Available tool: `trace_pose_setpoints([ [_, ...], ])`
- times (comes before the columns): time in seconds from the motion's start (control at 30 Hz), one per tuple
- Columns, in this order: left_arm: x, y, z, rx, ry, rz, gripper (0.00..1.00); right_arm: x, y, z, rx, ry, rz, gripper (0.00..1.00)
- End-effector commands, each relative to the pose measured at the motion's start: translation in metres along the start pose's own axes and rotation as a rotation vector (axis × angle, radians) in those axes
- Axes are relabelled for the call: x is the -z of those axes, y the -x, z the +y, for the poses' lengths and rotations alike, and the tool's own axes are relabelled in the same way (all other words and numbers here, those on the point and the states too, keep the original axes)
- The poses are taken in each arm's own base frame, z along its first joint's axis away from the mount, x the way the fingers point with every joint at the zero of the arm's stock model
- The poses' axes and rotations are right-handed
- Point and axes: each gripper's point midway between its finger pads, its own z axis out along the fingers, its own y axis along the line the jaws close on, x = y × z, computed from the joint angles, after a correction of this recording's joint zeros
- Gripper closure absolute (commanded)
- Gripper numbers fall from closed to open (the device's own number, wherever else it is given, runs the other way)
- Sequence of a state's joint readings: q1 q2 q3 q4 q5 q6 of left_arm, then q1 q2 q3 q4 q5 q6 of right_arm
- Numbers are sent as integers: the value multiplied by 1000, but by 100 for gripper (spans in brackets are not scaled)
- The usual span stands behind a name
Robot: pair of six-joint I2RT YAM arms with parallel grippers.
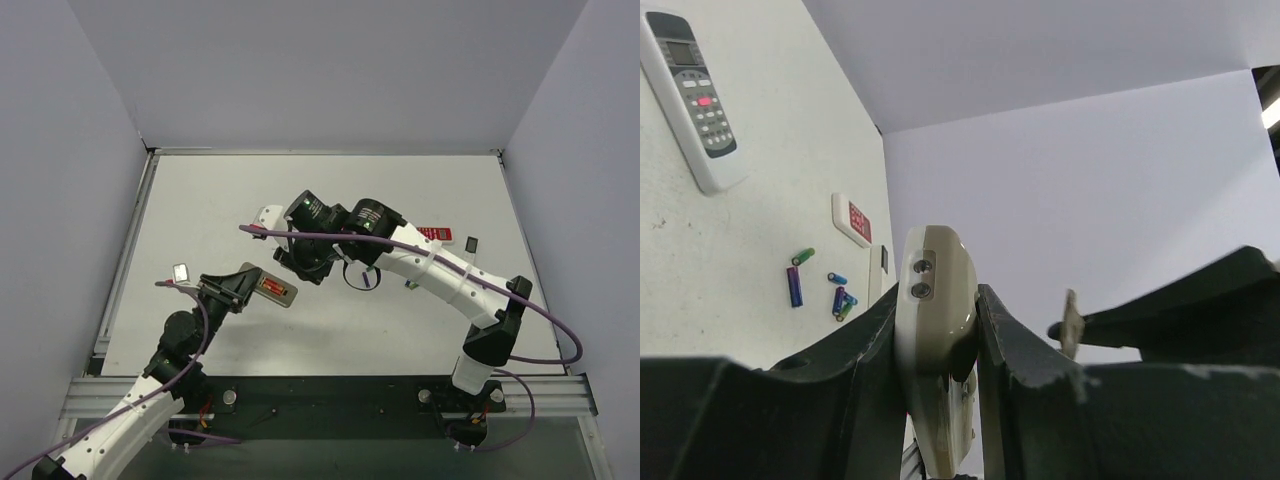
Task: Load the batteries into the remote control
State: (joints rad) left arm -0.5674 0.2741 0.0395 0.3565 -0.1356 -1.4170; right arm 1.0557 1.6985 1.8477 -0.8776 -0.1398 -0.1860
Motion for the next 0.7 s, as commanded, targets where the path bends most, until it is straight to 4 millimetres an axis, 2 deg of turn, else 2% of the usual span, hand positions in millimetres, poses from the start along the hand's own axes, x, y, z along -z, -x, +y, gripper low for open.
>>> trace_pose_setpoints([
  [0.0, 8, -3, 71, 50, 136, -25, 100, 17, -20, 7, -16, -26, 149, 100],
  [0.07, 7, -3, 76, 56, 156, -29, 100, 12, -21, 13, -7, -3, 184, 100],
  [0.1, 5, -2, 72, 71, 142, -36, 100, 14, -16, 14, -5, 0, 177, 100],
  [0.13, 4, -3, 77, 69, 163, -36, 100, 9, -17, 15, 0, 6, 199, 100],
  [0.2, 1, -3, 72, 66, 160, -42, 100, 8, -21, 16, 4, 11, 234, 100],
  [0.27, -4, -9, 71, 51, 168, -22, 100, 4, -24, 15, 11, 13, 268, 100],
  [0.3, -8, -10, 60, 59, 130, -18, 100, 3, -24, 14, 11, 12, 276, 100],
  [0.33, -9, -14, 67, 59, 158, -6, 100, -1, -24, 14, 17, 16, 287, 100],
  [0.5, -18, -22, 70, 50, 168, 2, 100, -13, -28, 14, 22, 30, 331, 100],
  [0.67, -24, -30, 62, 24, 133, 6, 100, -28, -40, 11, 0, 47, 394, 100],
])
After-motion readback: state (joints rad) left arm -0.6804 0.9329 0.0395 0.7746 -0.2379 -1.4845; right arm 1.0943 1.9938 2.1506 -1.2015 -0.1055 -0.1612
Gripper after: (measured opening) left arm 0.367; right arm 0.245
